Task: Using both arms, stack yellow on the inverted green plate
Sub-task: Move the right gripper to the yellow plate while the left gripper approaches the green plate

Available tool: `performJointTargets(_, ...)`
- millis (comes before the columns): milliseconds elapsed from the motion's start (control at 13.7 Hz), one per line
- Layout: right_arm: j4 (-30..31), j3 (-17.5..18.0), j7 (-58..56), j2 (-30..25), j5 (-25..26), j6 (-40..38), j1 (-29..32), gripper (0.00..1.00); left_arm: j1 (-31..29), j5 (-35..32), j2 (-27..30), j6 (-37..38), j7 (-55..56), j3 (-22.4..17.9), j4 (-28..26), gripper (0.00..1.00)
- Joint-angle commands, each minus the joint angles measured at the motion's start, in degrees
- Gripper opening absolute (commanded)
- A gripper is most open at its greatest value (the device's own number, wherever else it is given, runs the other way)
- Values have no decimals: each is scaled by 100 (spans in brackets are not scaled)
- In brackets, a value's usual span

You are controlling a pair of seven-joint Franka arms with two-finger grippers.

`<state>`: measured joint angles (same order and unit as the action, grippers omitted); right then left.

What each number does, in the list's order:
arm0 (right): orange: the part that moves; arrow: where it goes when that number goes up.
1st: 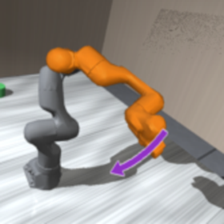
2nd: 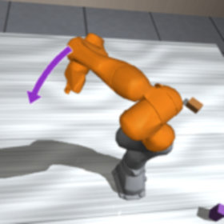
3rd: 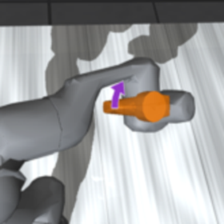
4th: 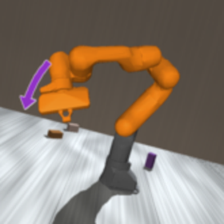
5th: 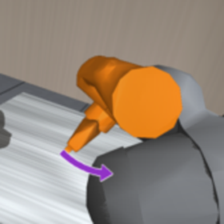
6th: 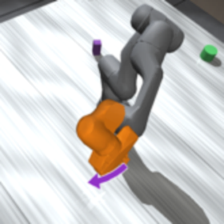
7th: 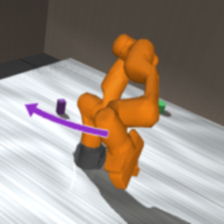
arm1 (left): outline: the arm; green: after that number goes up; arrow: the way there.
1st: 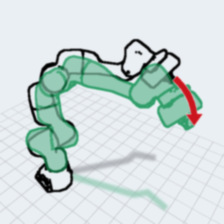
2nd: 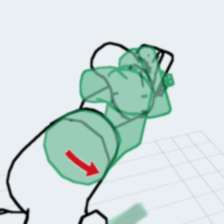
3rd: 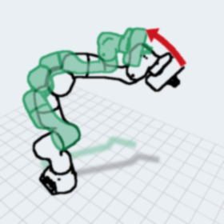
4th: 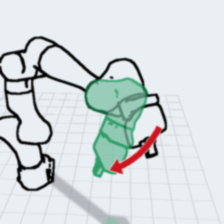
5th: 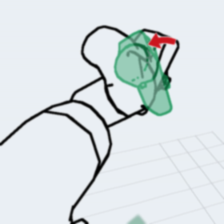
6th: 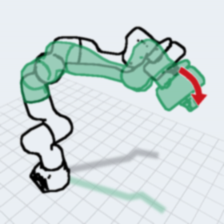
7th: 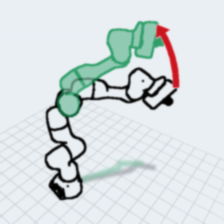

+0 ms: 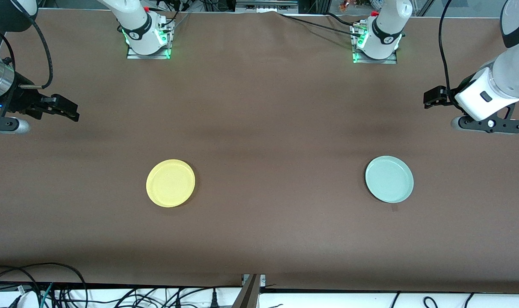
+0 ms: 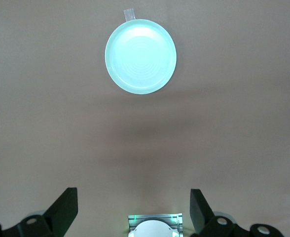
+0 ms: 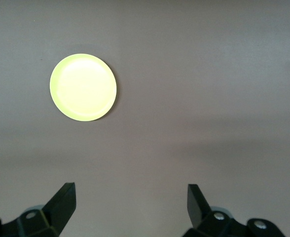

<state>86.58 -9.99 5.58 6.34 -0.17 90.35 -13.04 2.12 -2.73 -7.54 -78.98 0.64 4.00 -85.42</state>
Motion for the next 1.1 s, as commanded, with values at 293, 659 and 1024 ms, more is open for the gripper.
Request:
performJointTargets(293, -10, 59, -65, 17, 69, 9, -23, 100, -54, 133, -63, 85, -46, 13, 166, 100)
performJointTargets(659, -10, 59, -74, 34, 96, 44, -85, 100, -97, 149, -221, 67, -81, 13, 166, 100)
performJointTargets(1024, -10, 50, -57, 43, 78, 44, -94, 100, -238, 54, -1687, -597, -424, -4, 904, 100)
